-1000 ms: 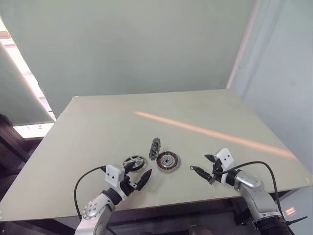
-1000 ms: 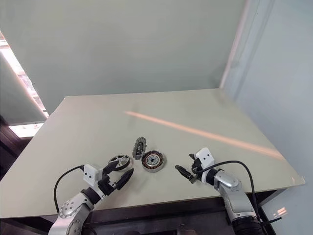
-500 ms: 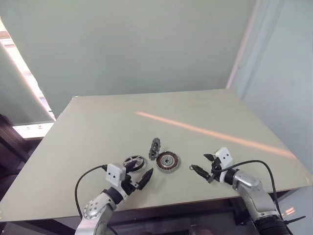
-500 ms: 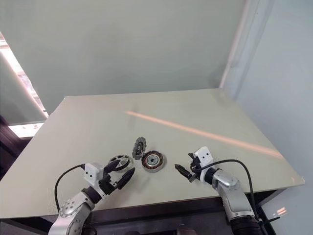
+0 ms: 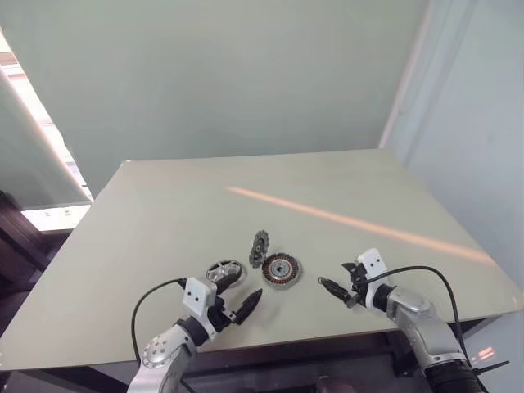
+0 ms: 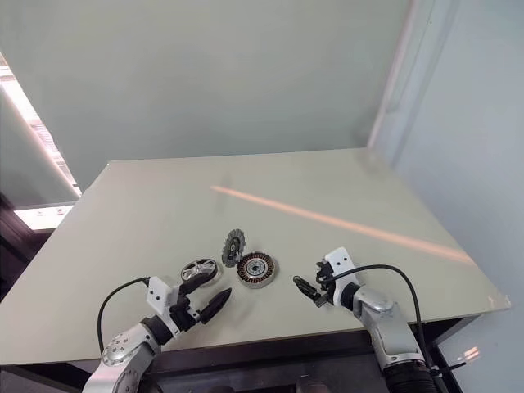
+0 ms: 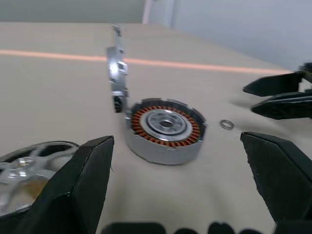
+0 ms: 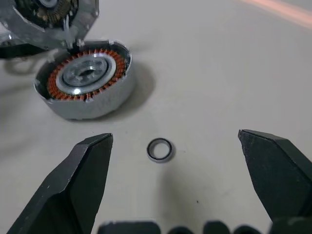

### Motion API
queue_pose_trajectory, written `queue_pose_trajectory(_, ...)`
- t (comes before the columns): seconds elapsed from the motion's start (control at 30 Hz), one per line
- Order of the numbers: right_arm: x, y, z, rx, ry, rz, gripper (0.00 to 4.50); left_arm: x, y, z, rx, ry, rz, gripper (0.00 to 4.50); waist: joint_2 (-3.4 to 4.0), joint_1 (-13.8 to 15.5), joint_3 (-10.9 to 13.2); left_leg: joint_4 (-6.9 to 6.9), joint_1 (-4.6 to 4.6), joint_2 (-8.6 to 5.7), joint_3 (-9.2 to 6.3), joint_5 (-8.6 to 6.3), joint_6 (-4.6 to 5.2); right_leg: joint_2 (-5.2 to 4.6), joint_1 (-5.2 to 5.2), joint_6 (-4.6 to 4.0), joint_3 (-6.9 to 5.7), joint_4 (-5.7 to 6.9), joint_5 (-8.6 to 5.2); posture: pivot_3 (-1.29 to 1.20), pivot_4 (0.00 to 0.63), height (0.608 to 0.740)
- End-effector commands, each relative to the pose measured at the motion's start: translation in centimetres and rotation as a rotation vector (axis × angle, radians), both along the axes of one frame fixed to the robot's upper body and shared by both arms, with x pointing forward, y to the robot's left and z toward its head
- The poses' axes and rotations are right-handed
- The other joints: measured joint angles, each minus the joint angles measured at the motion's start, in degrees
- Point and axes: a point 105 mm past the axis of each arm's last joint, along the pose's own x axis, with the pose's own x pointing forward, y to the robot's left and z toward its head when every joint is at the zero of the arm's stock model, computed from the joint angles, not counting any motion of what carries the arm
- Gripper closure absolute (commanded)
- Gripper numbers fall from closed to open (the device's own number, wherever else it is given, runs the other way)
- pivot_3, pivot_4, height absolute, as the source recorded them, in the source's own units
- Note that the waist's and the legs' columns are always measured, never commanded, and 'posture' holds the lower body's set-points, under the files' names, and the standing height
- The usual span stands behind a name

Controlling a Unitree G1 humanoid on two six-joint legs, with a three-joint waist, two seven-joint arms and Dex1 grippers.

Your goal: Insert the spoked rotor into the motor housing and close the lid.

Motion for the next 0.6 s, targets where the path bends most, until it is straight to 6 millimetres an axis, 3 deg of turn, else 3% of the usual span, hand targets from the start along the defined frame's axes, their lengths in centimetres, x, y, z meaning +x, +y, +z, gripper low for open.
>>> queue_pose_trajectory(0.03,0.4,0.9,0.9,-0.018,-0.039,0.034,0.0,0.1,-0.5,0.5,0.022,-0.022,-0.05,0.04,0.0,0.0,0.0,0.0,0.0,0.0,0.0,0.0,0.0,0.0,0.0,0.0,0.0,0.0,0.0,0.0,0.0,0.74)
queue_pose_trajectory(0.27,0.6,2.0,-0.4,-0.032,-0.019,0.058,0.0,0.2,-0.8,0.3,0.025,-0.019,-0.067,0.04,0.0,0.0,0.0,0.0,-0.01,0.01,0.0,0.0,0.0,0.0,0.0,0.0,0.0,-0.01,0.0,0.0,0.0,0.74)
queue_pose_trajectory(0.6,1.2,1.8,-1.3,-0.034,0.0,0.022,0.0,0.2,-0.9,0.0,0.037,-0.012,-0.091,0.04,0.01,0.0,0.0,-0.03,-0.02,0.0,-0.01,0.0,0.0,0.0,-0.01,0.0,-0.01,-0.01,0.0,0.0,0.0,0.74)
